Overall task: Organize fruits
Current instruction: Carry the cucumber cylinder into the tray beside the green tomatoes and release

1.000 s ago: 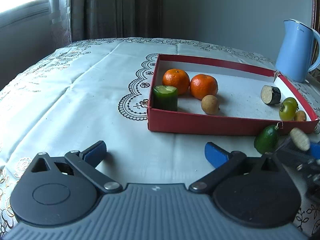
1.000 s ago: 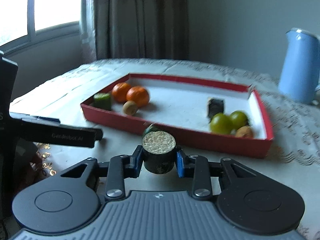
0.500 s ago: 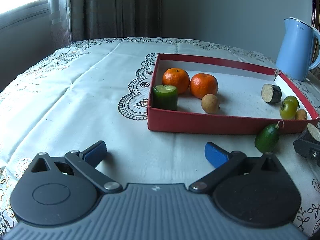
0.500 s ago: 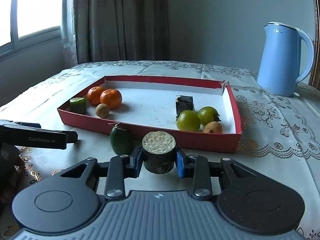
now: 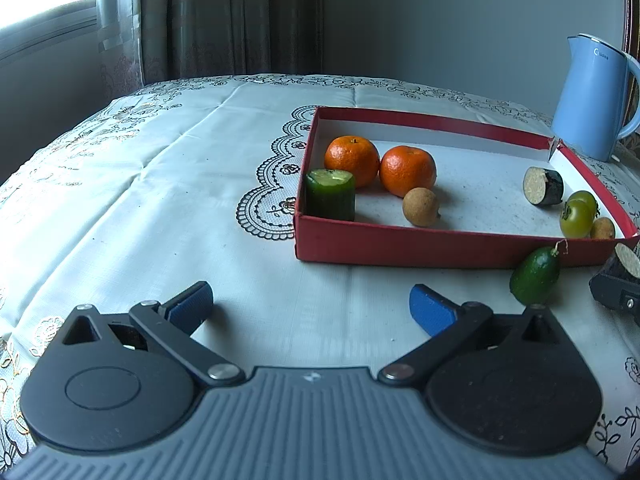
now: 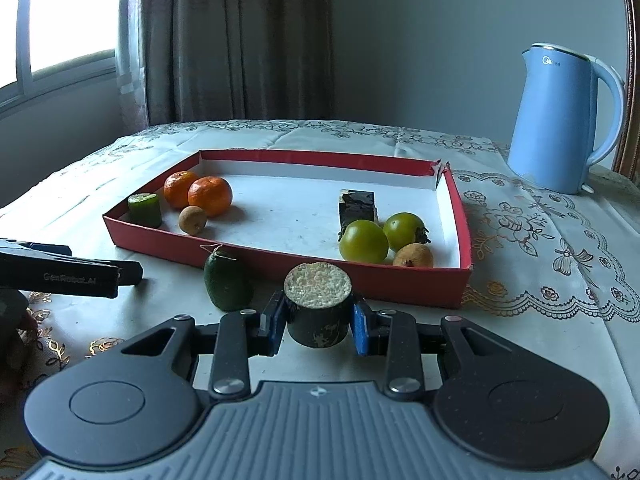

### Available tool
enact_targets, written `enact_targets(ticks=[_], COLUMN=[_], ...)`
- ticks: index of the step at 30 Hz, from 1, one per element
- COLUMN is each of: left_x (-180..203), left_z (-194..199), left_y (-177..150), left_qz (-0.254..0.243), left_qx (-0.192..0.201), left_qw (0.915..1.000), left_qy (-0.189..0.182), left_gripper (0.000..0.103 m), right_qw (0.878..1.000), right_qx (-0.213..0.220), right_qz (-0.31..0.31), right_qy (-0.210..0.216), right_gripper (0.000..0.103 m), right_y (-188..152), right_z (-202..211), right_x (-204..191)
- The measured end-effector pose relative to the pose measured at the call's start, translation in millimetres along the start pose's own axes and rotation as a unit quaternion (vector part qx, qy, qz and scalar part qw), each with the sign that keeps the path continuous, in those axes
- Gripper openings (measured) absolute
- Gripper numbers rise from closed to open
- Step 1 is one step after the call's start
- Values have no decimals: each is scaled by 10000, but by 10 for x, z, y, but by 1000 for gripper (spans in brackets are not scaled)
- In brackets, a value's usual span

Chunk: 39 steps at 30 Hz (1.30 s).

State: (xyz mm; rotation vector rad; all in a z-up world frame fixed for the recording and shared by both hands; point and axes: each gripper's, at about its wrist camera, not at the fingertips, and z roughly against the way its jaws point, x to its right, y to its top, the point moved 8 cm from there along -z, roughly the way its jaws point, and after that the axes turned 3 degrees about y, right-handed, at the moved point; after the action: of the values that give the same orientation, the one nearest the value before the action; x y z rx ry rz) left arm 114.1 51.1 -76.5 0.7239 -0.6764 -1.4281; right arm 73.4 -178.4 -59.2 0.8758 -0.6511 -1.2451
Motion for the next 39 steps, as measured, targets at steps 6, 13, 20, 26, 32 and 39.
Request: enact_targets(ticks=[6,13,20,26,32,39], left_x=[0,2,3,2,2,4], left_z=[1,1,0,0,0,2], left_y=[0,1,1,-1,-1,-1], left_qz=[-1,-2,-1,-5,-6,-6], left_qx=[-1,-1,-1,-2,-2,-3], left_qw=[10000,10000,10000,10000,10000,10000], left_qy=[1,3,2,6,8,9], left_gripper=[103,103,103,103,103,103], right_qw=[10000,9996,9991,9980,9973,9960], right_qx=[42,188,349,490,428,463], right_qz=[9,5,48,102,92,97], right_qy=[-83,-202,-240,-392,-581,-757], right_gripper=[33,33,33,32,32,32], right_y=[30,173,366,523,609,706], right_z=[2,27,48,16,-182,-334], right_x=[41,115,140,205,336,439])
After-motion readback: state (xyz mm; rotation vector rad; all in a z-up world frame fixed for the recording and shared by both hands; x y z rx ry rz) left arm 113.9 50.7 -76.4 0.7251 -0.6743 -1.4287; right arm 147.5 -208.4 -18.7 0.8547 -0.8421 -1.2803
